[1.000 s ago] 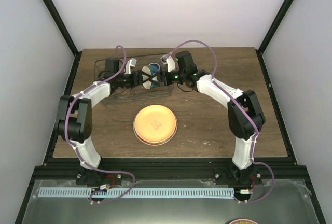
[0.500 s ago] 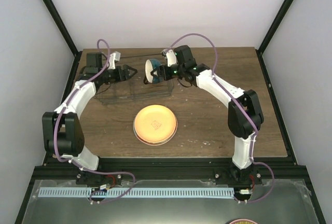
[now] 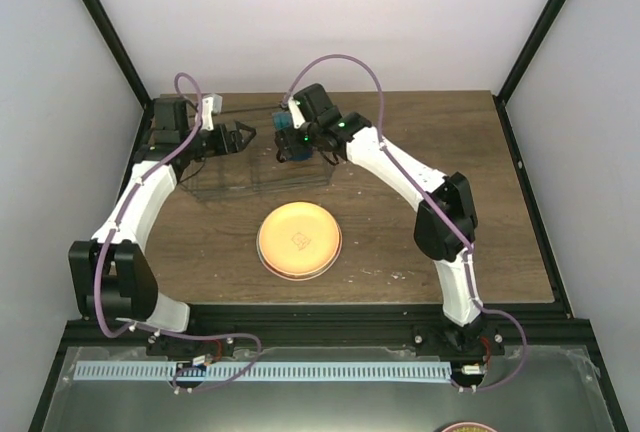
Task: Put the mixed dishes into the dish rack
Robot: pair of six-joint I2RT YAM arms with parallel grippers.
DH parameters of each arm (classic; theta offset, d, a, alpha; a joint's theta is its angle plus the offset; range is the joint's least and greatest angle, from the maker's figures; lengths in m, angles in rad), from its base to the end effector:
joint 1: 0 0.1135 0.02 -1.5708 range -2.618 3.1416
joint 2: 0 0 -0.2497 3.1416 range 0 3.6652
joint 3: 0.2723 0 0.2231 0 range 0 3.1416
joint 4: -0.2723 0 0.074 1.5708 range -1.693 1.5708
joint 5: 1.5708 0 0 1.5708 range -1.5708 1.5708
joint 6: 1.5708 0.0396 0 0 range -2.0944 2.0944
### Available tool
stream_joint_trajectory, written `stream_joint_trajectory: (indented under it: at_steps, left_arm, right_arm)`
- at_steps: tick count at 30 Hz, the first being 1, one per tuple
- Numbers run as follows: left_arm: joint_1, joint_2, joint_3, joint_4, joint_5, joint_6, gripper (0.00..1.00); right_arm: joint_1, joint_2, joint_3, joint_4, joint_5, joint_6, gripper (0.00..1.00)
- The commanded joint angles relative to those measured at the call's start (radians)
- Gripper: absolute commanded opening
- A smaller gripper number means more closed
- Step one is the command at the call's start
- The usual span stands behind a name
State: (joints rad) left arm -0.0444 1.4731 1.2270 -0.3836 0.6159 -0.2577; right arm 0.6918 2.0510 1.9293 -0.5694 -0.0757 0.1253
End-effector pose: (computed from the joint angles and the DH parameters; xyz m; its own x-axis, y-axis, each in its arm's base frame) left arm 0.3033 -0.0364 0.3052 -0.6970 -0.1773 -0.6948 0.3361 0.7751 -0.5349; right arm 0.3395 0.2851 0.2961 -0.5721 -0.3121 -0.7585 -0.6143 0.7758 0.1441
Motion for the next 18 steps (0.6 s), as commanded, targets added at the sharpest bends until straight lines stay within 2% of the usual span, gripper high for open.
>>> stream_joint_trajectory:
  at_steps: [1,18]
  left_arm:
    - [0.008,-0.050,-0.032,0.005,-0.019,-0.003,0.84]
    - [0.009,-0.073,-0.095,0.058,0.010,-0.028,0.84]
  right_arm:
    - [0.038,0.023,0.124,-0.097,0.155,-0.034,0.22]
    - [0.082,0.103,0.152,-0.293,0.447,-0.006,0.24]
